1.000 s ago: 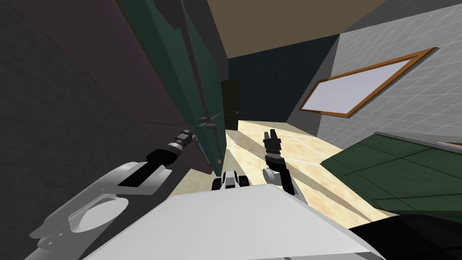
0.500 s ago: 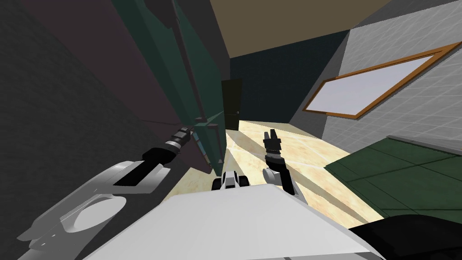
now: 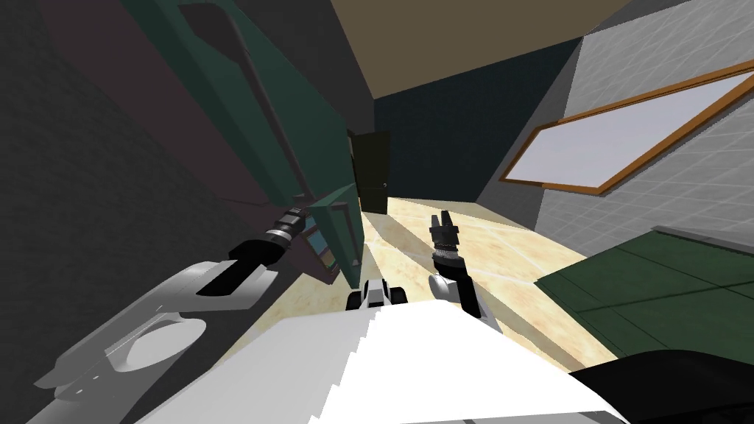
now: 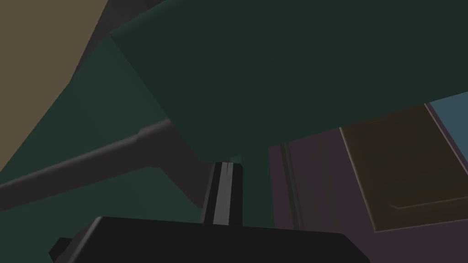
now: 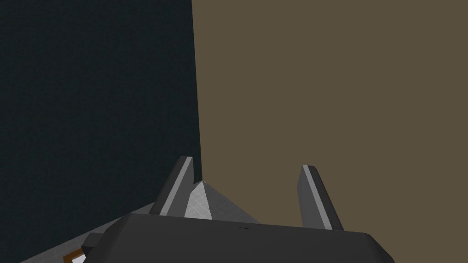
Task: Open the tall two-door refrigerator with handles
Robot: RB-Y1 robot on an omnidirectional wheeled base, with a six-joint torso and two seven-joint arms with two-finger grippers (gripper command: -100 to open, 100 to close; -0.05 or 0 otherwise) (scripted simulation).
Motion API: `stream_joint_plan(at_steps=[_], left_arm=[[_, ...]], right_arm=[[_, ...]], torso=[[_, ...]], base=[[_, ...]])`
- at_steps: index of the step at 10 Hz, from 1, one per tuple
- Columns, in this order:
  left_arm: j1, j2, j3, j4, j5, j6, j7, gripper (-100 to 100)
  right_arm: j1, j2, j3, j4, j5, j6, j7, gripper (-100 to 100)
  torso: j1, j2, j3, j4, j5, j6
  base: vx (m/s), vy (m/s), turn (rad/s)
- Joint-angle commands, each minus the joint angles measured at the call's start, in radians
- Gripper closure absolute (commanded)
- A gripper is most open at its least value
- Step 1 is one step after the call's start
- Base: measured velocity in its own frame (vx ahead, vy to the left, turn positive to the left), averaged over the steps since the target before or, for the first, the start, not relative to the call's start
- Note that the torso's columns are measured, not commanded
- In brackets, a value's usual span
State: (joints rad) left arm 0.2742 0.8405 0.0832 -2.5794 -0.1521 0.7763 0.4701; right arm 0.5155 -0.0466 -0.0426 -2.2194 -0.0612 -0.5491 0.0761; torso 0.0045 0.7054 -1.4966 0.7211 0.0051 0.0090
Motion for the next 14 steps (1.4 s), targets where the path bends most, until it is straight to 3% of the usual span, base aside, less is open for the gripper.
stream_joint_plan(at_steps=[1, 4, 6, 7, 8, 11, 14], left_arm=[[0.013, 0.004, 0.016, 0.023, -0.012, 0.026, 0.021, 100], [0.014, 0.006, 0.044, 0.049, -0.048, 0.065, 0.054, 100], [0.015, 0.005, 0.052, 0.045, -0.049, 0.05, 0.054, 100], [0.014, 0.001, 0.049, 0.069, -0.05, 0.051, 0.053, -100], [0.013, -0.003, 0.049, 0.086, -0.05, 0.049, 0.052, -100], [0.01, -0.004, 0.051, 0.093, -0.056, 0.063, 0.065, -100], [0.01, 0.0, 0.053, 0.1, -0.063, 0.081, 0.079, -100]], right_arm=[[0.0, 0.0, 0.0, 0.0, 0.0, 0.0, 0.0, 0], [0.0, 0.0, 0.0, 0.0, 0.0, 0.0, 0.0, 0], [0.0, 0.0, 0.0, 0.0, 0.0, 0.0, 0.0, 0], [0.0, -0.001, 0.0, 0.0, 0.0, 0.0, 0.0, 0], [0.0, -0.001, -0.001, 0.0, 0.0, 0.0, 0.0, 0], [0.0, -0.001, -0.001, 0.0, 0.0, 0.0, 0.0, 0], [0.0, 0.0, 0.0, 0.0, 0.0, 0.0, 0.0, 0]], torso=[[0.003, 0.002, 0.001, 0.0, 0.001, -0.001], [0.003, 0.009, 0.006, 0.004, 0.001, -0.004], [0.0, 0.014, 0.009, 0.006, -0.001, -0.003], [0.009, 0.017, 0.01, 0.009, 0.0, -0.005], [0.01, 0.018, 0.01, 0.013, -0.001, -0.005], [-0.017, 0.01, 0.003, 0.015, -0.015, 0.004], [-0.011, 0.007, 0.0, 0.014, -0.014, 0.004]], base=[[-0.013, -0.265, 0.014], [-0.011, -0.305, 0.064], [0.002, -0.203, 0.04], [-0.025, -0.06, 0.028], [-0.015, -0.064, 0.019], [0.038, -0.142, 0.006], [0.061, -0.172, -0.012]])
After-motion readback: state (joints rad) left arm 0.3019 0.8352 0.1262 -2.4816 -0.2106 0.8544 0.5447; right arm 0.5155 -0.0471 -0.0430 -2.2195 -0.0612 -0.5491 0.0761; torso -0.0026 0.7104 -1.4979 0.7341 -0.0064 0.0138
